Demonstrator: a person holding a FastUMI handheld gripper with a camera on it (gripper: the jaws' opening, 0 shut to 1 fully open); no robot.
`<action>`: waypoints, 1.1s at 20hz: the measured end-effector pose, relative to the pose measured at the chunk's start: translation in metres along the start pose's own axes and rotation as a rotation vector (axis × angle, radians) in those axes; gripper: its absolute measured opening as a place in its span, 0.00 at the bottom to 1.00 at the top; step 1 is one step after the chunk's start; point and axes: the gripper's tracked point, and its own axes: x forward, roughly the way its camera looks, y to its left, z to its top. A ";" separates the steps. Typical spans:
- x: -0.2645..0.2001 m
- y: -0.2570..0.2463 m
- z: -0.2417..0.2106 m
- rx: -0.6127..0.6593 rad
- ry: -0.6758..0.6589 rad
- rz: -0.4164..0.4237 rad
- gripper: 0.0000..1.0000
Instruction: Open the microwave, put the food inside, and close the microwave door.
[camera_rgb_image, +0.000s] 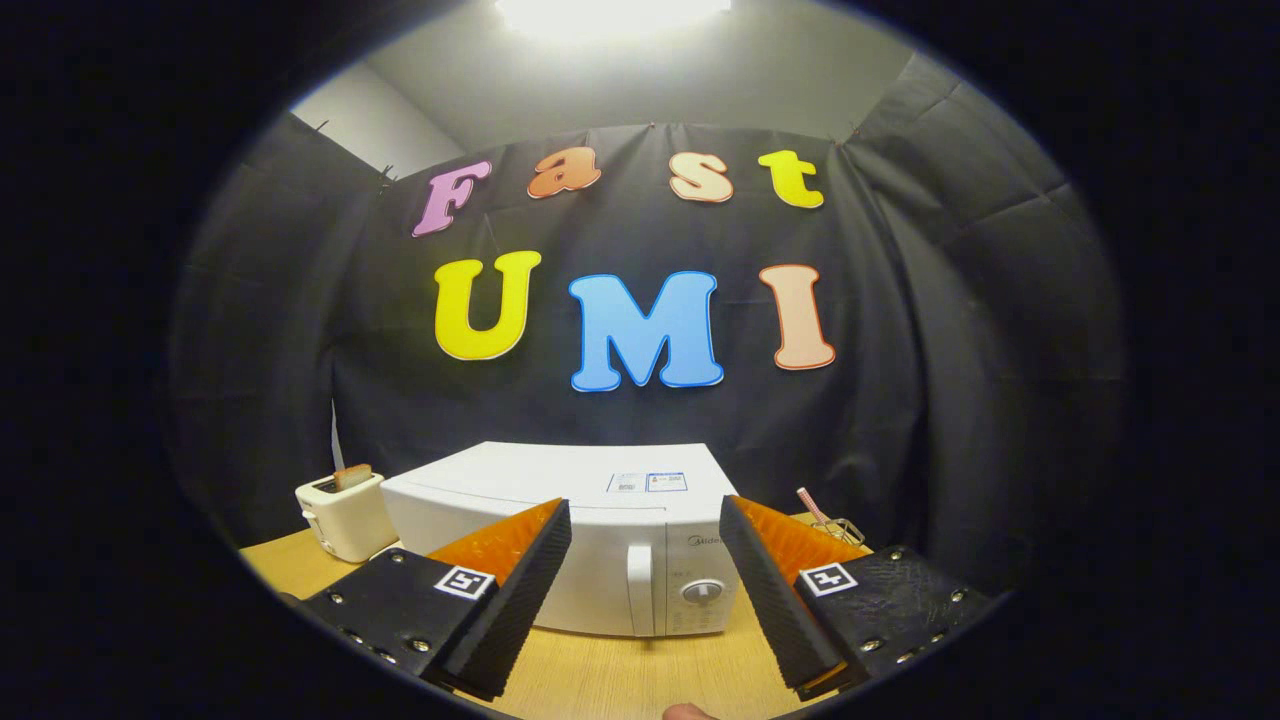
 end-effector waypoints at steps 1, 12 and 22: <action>0.007 -0.001 -0.005 -0.006 0.005 -0.002 0.95; 0.065 0.006 -0.082 -0.035 0.147 0.013 0.96; 0.087 0.008 -0.144 0.009 0.291 -0.008 0.85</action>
